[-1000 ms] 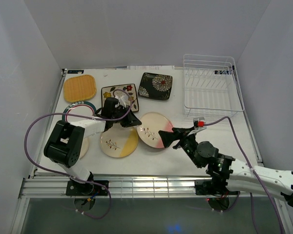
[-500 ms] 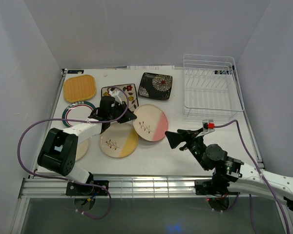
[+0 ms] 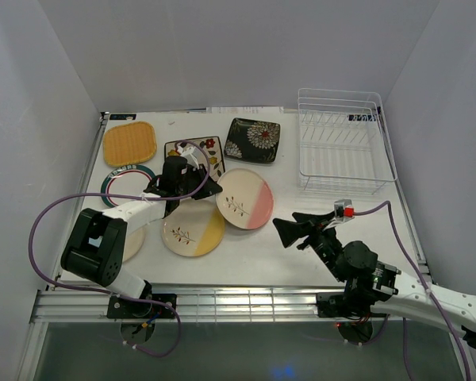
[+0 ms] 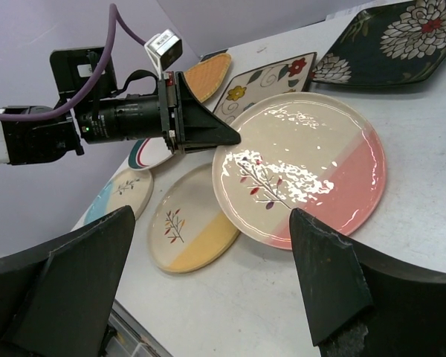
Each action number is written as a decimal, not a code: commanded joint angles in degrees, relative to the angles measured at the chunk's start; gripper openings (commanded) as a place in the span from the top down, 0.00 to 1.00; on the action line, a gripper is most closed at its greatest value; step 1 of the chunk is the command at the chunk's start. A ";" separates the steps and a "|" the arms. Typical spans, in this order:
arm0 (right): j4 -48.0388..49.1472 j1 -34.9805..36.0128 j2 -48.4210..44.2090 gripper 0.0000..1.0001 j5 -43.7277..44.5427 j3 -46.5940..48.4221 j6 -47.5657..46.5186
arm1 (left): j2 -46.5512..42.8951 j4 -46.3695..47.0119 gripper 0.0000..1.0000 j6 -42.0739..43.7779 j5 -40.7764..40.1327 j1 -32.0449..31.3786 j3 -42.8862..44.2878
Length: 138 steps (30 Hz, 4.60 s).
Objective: Load the plates into the dish rack
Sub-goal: Pick up the plate at the center of the board, then insert the plate into the dish rack.
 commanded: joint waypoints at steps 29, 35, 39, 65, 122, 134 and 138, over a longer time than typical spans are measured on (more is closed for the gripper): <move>-6.15 0.32 8.35 0.10 0.40 4.16 -5.23 | -11.74 3.33 1.00 2.93 -2.39 0.36 -1.62; -1.83 0.23 7.14 0.10 -3.65 1.35 -7.52 | -10.78 2.01 1.00 3.72 -1.33 0.27 -0.22; -2.00 0.32 5.02 0.10 -1.63 -0.41 -6.99 | -10.78 0.52 1.00 4.33 -2.47 0.18 0.75; -9.91 0.23 1.86 0.10 7.86 -3.14 -3.30 | -9.63 -2.12 1.00 9.52 -4.06 0.01 6.20; -27.31 0.23 -9.04 0.10 23.86 -5.51 8.65 | 13.21 -22.07 1.00 13.91 -21.09 -11.24 62.09; -28.28 0.14 -7.90 0.10 27.55 -5.34 10.32 | 26.13 -26.38 1.00 18.04 -27.96 -15.02 83.71; -28.37 0.05 -7.46 0.10 28.34 -5.69 11.20 | 29.12 -26.20 1.00 18.22 -27.96 -15.29 88.46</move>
